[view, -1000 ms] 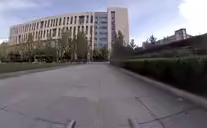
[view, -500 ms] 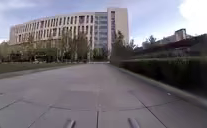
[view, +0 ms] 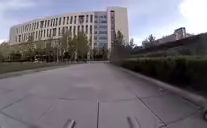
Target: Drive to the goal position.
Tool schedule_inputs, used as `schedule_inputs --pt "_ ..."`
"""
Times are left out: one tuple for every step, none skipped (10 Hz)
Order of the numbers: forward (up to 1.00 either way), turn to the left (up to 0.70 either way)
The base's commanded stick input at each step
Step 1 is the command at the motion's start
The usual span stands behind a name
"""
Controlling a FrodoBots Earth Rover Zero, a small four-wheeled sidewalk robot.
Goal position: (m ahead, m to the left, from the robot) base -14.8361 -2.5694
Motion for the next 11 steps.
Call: schedule_inputs --pt "-0.70 0.00" --pt "-0.70 0.00" --pt "-0.70 0.00" --pt "-0.70 0.00" --pt "-0.70 0.00" --pt "-0.70 0.00" --pt "-0.70 0.00" --pt "-0.70 0.00" --pt "-0.70 0.00" --pt "-0.70 0.00" --pt "-0.70 0.00"
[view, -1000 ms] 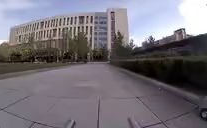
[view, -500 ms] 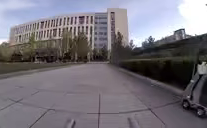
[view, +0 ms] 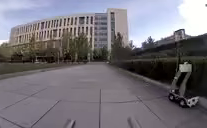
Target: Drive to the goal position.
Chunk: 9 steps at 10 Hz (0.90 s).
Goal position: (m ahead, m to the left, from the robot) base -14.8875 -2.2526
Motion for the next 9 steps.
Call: schedule_inputs --pt "-0.70 0.00" --pt "-0.70 0.00" --pt "-0.70 0.00" --pt "-0.70 0.00" --pt "-0.70 0.00" --pt "-0.70 0.00" --pt "-0.70 0.00" --pt "-0.70 0.00" --pt "-0.70 0.00"
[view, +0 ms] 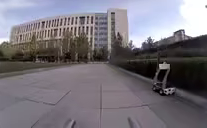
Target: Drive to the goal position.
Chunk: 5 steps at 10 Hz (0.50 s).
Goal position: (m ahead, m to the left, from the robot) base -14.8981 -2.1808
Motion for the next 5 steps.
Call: schedule_inputs --pt "-0.70 0.00" --pt "-0.70 0.00" --pt "-0.70 0.00" --pt "-0.70 0.00" --pt "-0.70 0.00"
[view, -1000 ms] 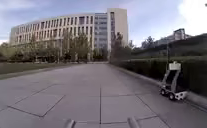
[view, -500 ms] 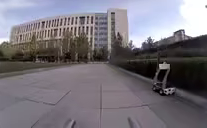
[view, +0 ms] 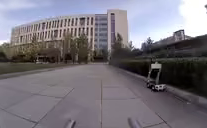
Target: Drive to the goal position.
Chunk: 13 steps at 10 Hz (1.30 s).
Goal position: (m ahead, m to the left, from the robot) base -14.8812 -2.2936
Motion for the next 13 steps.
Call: schedule_inputs --pt "-0.70 0.00" --pt "-0.70 0.00" --pt "-0.70 0.00" --pt "-0.70 0.00" --pt "-0.70 0.00" --pt "-0.70 0.00" --pt "-0.70 0.00" --pt "-0.70 0.00" --pt "-0.70 0.00" --pt "-0.70 0.00" --pt "-0.70 0.00" --pt "-0.70 0.00" --pt "-0.70 0.00"
